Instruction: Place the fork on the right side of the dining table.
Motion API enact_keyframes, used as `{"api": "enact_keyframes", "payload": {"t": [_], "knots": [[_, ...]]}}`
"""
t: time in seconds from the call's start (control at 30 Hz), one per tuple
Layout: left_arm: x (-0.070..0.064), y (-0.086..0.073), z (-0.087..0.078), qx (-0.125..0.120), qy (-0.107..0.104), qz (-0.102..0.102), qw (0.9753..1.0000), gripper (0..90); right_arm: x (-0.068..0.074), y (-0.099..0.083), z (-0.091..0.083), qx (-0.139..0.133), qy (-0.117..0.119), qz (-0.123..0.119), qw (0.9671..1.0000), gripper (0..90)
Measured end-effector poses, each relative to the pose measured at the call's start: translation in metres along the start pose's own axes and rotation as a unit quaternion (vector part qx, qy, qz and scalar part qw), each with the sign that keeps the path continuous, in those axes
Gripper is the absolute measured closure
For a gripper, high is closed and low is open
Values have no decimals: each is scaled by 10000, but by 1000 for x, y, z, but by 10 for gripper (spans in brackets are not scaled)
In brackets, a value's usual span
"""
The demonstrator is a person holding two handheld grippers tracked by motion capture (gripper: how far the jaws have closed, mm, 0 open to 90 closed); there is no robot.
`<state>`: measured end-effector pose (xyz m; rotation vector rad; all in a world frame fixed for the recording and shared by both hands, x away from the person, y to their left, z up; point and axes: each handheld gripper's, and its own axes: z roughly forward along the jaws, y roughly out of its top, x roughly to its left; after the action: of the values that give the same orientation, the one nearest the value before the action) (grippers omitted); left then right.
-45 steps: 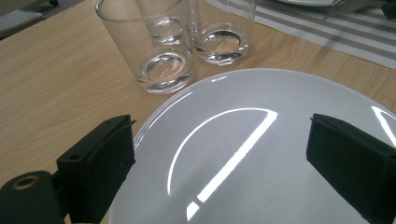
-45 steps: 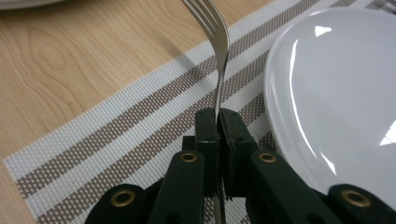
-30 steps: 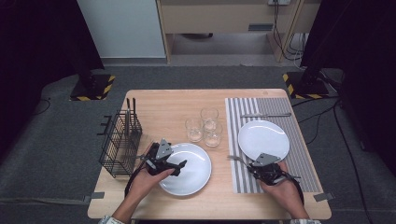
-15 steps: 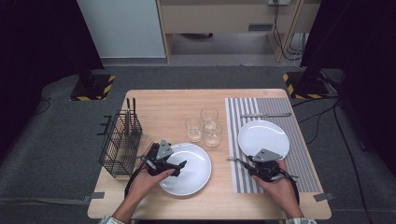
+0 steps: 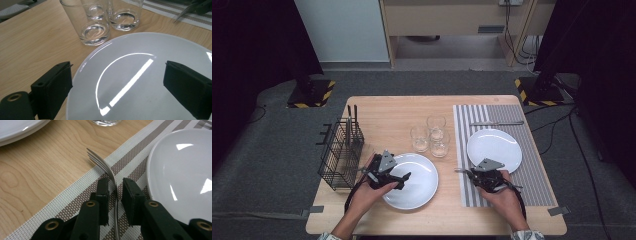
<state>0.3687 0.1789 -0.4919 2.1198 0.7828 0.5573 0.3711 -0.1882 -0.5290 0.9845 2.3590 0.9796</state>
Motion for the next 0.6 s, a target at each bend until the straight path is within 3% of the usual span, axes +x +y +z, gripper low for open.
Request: {"api": "enact_keyframes", "payload": {"t": [0.6], "knots": [[-1, 0, 0, 15, -10, -6, 10000, 69, 0, -1, 0, 32, 86, -54, 9999, 833]]}}
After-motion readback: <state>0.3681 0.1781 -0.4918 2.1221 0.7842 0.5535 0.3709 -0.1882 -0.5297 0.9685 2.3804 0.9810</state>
